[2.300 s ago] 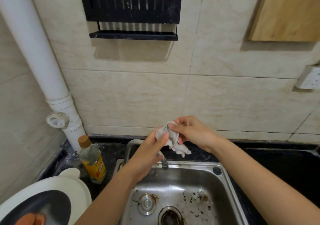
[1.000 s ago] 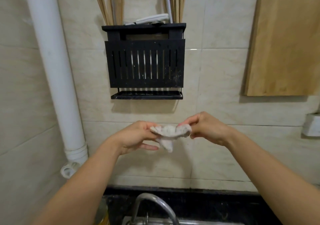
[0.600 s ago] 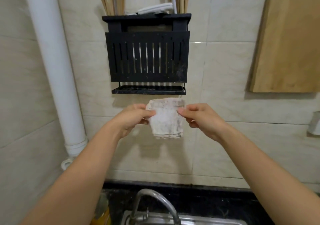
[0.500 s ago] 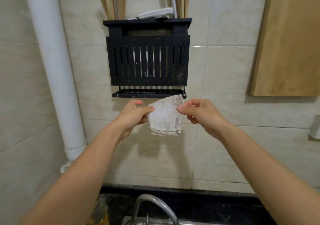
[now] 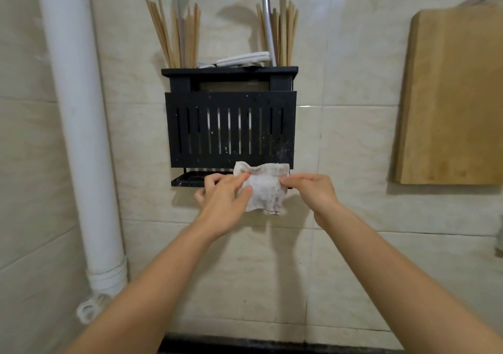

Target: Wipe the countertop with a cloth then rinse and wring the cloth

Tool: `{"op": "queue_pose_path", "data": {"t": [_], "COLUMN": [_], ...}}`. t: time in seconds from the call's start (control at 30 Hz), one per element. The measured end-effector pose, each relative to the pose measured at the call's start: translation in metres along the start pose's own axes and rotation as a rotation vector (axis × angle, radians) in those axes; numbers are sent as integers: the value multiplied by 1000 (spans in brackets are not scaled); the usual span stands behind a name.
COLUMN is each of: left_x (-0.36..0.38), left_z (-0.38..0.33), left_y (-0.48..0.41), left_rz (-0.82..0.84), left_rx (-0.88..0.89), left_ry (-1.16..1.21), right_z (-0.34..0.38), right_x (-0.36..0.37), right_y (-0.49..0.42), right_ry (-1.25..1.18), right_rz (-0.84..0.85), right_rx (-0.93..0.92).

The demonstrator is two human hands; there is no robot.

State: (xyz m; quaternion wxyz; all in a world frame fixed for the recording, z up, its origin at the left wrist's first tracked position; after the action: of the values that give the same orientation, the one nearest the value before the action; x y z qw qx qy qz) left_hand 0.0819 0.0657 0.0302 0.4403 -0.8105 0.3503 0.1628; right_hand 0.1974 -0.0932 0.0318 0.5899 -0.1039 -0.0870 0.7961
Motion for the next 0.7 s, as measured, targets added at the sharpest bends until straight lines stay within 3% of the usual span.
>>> {"op": "queue_pose_path", "data": {"t": [0.23,0.43,0.7], "left_x": [-1,-6,-12], "left_z": [9,29,31], "left_y": [-21,-39,-20], "left_rz": [-7,-70,-168], "left_rx": [23,-144,-60], "left_ry": [-263,-261,-272], "right_z": [0,-9,-11], "right_x": [12,16,14], "right_y": [-22,-38,-45], "right_ry": [-48,-22,52], "right_rz": [8,-70,-125], "right_rx": [65,46,17]}}
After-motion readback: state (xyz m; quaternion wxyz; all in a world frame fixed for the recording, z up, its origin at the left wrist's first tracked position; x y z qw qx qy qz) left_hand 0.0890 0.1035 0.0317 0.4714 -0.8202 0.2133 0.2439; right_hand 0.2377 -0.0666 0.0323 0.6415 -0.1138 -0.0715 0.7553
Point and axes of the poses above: each hand's wrist, its own y-axis away from the middle knuckle, its own x-axis out of the palm, z = x × y, the point moved 6 cm from there along -y, towards the middle knuckle, and after that the axes turned 4 degrees about y, right-handed, at the moved point
